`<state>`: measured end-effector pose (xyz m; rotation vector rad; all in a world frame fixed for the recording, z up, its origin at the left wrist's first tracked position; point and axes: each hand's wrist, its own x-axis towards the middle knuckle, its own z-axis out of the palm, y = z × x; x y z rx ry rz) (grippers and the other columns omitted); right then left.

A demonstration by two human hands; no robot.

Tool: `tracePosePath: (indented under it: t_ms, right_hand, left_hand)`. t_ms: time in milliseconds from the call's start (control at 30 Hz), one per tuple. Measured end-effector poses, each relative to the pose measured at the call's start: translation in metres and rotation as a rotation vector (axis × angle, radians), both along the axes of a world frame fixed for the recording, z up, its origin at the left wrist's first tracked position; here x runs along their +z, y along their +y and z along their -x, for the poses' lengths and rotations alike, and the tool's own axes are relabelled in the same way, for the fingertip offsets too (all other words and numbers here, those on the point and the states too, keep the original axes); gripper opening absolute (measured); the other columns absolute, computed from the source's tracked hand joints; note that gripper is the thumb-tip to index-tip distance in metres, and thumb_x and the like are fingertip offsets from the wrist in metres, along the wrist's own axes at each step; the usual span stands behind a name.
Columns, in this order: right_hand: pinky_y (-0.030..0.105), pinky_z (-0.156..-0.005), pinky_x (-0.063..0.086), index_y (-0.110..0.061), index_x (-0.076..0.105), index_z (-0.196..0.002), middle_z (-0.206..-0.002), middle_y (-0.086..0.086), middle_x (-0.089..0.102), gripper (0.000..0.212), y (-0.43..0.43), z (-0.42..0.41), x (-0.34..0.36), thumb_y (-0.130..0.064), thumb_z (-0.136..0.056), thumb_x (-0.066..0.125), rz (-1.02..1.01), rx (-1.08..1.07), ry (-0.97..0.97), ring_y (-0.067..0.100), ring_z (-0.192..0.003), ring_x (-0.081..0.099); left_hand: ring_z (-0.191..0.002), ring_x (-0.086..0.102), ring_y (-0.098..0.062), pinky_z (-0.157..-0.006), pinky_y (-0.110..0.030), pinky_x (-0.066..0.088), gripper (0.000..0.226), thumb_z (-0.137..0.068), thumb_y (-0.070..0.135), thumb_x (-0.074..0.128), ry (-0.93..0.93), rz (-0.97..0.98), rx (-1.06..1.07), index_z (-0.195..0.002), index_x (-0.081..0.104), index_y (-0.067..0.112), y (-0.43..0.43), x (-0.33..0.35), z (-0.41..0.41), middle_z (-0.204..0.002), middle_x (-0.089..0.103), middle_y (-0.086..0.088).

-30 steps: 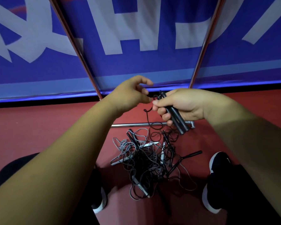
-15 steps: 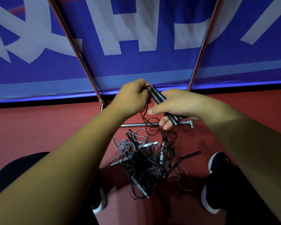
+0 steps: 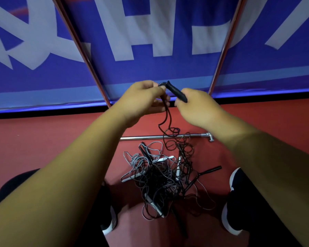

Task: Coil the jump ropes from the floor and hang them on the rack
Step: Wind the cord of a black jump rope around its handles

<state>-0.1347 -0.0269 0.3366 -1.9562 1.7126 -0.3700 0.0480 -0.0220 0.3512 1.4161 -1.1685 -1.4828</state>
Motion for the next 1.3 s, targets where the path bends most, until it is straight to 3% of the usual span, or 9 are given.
tracePosePath:
  t_ms: [133,300,433,667,800,933,1033,1133,1300]
  right_hand:
    - [0.037,-0.062,0.04,-0.018,0.065,-0.102,-0.082,-0.004,0.067,0.016,-0.003,0.001,0.013,-0.028,-0.102,0.052,-0.046,0.048,-0.153,0.025,-0.077,0.059]
    - [0.028,-0.059,0.041,-0.035,0.068,-0.112,-0.069,-0.021,0.058,0.027,0.003,0.001,0.021,-0.046,-0.087,0.069,-0.215,0.063,-0.481,0.006,-0.063,0.055]
    - [0.027,-0.084,0.054,-0.038,0.066,-0.116,-0.105,-0.019,0.073,0.054,0.008,-0.006,0.012,-0.067,-0.074,0.083,-0.054,0.016,-0.392,-0.002,-0.096,0.068]
    - [0.027,-0.061,0.05,-0.029,0.062,-0.106,-0.095,-0.004,0.069,0.02,0.01,-0.014,0.009,-0.032,-0.088,0.07,-0.017,-0.067,-0.348,0.018,-0.078,0.066]
    - [0.013,-0.041,0.034,-0.029,0.06,-0.094,-0.08,-0.006,0.061,0.004,0.006,-0.012,0.006,-0.026,-0.093,0.062,-0.011,-0.042,-0.311,0.013,-0.061,0.054]
    - [0.017,-0.044,0.036,-0.026,0.064,-0.099,-0.082,-0.003,0.065,0.006,0.0,-0.01,0.004,-0.032,-0.098,0.063,0.036,-0.026,-0.277,0.017,-0.065,0.057]
    - [0.03,-0.051,0.048,-0.018,0.067,-0.101,-0.07,-0.001,0.059,0.02,-0.004,-0.008,0.005,-0.037,-0.1,0.061,0.026,-0.093,-0.404,0.019,-0.058,0.053]
    - [0.031,-0.045,0.043,-0.018,0.072,-0.103,-0.058,-0.006,0.052,0.02,-0.009,-0.003,0.011,-0.036,-0.097,0.065,-0.043,-0.179,-0.666,0.021,-0.057,0.05]
    - [0.028,-0.045,0.039,-0.017,0.074,-0.108,-0.059,-0.003,0.041,0.021,-0.011,0.007,0.024,-0.032,-0.102,0.06,-0.018,-0.138,-0.885,0.021,-0.066,0.057]
  left_hand:
    - [-0.11,0.072,-0.032,-0.1,-0.04,0.059,0.005,-0.105,0.008,0.056,0.259,-0.009,-0.171,-0.105,0.061,0.009,0.001,0.013,-0.017,-0.108,0.071,-0.014]
    - [-0.098,0.074,-0.022,-0.096,-0.04,0.06,0.007,-0.099,0.008,0.064,0.179,0.096,-0.129,-0.103,0.069,0.01,0.001,0.016,-0.022,-0.103,0.076,-0.008]
    - [-0.105,0.074,-0.03,-0.089,-0.04,0.059,0.008,-0.095,0.008,0.07,0.201,0.107,-0.063,-0.1,0.074,0.011,0.003,0.012,-0.014,-0.105,0.077,-0.012]
    - [-0.097,0.075,-0.023,-0.079,-0.026,0.057,0.012,-0.095,0.01,0.072,0.17,0.129,-0.023,-0.106,0.076,0.009,0.001,0.008,-0.005,-0.103,0.079,-0.012]
    - [-0.096,0.075,-0.029,-0.094,-0.037,0.059,0.014,-0.094,0.007,0.073,0.18,0.141,-0.011,-0.105,0.076,0.0,-0.001,0.01,-0.007,-0.105,0.077,-0.022]
    - [-0.101,0.075,-0.03,-0.09,-0.034,0.059,0.026,-0.097,0.011,0.072,0.192,0.16,-0.028,-0.111,0.069,-0.011,-0.001,0.011,-0.007,-0.1,0.075,-0.023]
    - [-0.113,0.073,-0.023,-0.106,-0.04,0.054,0.057,-0.102,0.046,0.063,0.144,0.034,-0.027,-0.124,0.062,-0.006,-0.006,-0.002,-0.01,-0.106,0.074,-0.011]
    - [-0.135,0.057,-0.009,-0.122,-0.035,0.034,0.066,-0.106,0.064,0.033,-0.014,-0.088,-0.272,-0.145,0.057,0.016,-0.003,-0.021,-0.008,-0.14,0.067,0.003]
    - [-0.135,0.054,-0.002,-0.125,-0.037,0.025,0.053,-0.113,0.048,0.028,-0.226,0.059,-0.632,-0.137,0.067,0.021,0.014,-0.024,0.003,-0.131,0.072,0.006]
